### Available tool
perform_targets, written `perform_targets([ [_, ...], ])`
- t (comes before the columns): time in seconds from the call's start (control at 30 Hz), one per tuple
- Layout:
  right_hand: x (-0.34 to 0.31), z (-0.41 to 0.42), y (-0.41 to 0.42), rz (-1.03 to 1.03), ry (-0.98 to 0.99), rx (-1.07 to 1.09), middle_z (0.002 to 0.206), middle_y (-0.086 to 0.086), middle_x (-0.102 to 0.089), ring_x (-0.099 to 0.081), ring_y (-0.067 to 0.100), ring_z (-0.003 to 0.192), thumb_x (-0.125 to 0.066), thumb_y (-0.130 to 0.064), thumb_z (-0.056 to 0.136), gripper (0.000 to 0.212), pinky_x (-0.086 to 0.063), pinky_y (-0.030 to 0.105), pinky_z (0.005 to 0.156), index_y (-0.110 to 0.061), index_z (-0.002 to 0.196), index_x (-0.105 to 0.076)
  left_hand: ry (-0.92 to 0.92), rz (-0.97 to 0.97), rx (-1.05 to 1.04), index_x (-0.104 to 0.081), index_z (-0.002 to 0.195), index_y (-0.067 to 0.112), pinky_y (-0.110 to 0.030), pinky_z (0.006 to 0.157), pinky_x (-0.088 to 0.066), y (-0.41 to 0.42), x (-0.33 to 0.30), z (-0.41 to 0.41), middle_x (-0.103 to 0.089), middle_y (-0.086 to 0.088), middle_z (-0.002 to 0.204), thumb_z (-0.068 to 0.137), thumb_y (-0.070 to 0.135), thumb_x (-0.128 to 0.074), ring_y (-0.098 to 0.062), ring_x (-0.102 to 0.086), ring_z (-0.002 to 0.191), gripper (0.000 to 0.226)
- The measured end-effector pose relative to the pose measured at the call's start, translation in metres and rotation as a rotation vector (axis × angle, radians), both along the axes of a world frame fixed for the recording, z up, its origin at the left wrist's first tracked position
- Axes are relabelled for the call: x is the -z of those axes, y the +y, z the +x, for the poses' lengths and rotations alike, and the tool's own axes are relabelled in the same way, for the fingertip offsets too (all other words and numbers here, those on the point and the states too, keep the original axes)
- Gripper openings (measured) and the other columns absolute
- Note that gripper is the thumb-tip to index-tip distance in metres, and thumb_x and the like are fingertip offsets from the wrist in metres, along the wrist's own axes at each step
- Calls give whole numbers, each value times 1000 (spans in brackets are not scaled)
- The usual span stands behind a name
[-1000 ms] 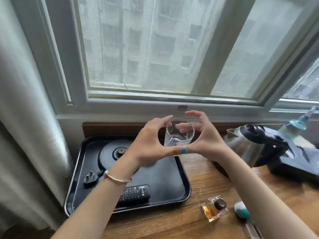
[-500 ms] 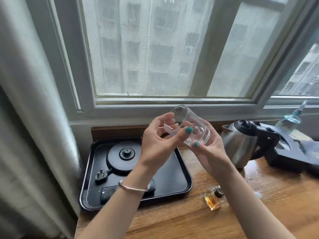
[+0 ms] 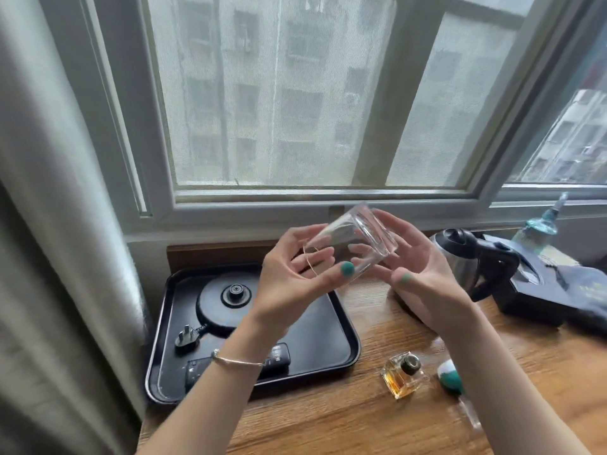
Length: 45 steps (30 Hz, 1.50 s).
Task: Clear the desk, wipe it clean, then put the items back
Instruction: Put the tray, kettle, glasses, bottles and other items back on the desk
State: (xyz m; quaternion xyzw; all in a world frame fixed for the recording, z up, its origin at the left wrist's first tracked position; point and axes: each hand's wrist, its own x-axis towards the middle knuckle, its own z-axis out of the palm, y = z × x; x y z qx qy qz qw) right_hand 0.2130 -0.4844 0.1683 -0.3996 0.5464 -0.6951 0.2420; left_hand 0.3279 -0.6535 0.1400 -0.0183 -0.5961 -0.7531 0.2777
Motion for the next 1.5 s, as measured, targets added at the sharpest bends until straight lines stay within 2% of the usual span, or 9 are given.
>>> perform_targets([
  [0.23,-3,-3,-10,240,327,262,116,9,-68,-69,23,101,-92,-31,50,79,-58,38,86,-21,122,-61,-126,-55,108,-60,120,30,-24,96,-49,-9,31,-13,-61,-2,130,51,49,-90,-15,-59,120,78],
  [0.37,20,-25,-29,435,387,472,107,-6,-68,-67,0,82,-93,-20,49,72,-52,13,71,-25,115,-64,-507,-816,-45,-16,154,30,-30,120,-16,-32,58,-19,-17,12,159,78,59,-67,-6,-13,147,96],
  [0.5,57,-65,-50,594,384,573,106,-4,-68,-66,9,84,-97,-29,45,74,-55,24,78,-30,113,-66,-817,-1221,-268,7,155,25,-41,122,1,-52,113,-17,12,3,162,74,87,-29,-14,15,148,108],
  [0.63,84,-92,-78,678,419,537,108,-5,-67,-66,8,84,-98,-32,44,79,-56,31,83,-27,116,-65,-975,-1302,-360,6,155,24,-44,120,6,-68,145,-16,12,-1,162,62,93,-1,-17,18,148,116],
  [0.83,113,-119,-112,747,455,475,106,-3,-67,-62,3,78,-98,-28,45,79,-52,25,81,-27,117,-65,-903,-1333,-482,-36,149,24,-50,117,-7,-72,163,-22,-24,-3,159,73,86,-20,-23,-6,149,100],
  [1.0,130,-129,-121,759,475,423,108,-4,-67,-60,-2,87,-97,-25,47,79,-49,21,87,-27,119,-66,-935,-1334,-478,-21,153,28,-48,119,-1,-72,164,-22,-15,2,162,72,85,-10,-20,9,149,100],
  [1.13,138,-126,-125,677,425,380,117,-5,-62,-59,2,102,-94,-11,54,85,-46,8,86,-21,130,-57,-915,-1336,-521,-29,151,27,-49,119,-5,-73,167,-22,-26,1,159,77,77,-14,-20,1,149,91],
  [1.23,147,-128,-119,696,429,364,118,-5,-61,-58,6,107,-91,-3,59,82,-47,13,92,-17,131,-54,-911,-1348,-525,-30,151,28,-48,119,-5,-74,169,-23,-29,1,158,78,74,-16,-20,1,147,87],
  [1.5,144,-98,-108,821,708,661,104,-11,-55,-55,10,98,-88,-42,61,71,-37,26,73,-27,122,-54,-858,-1348,-545,-49,141,22,-48,113,-13,-74,171,-22,-47,-2,146,79,68,-31,-22,-14,143,80],
])
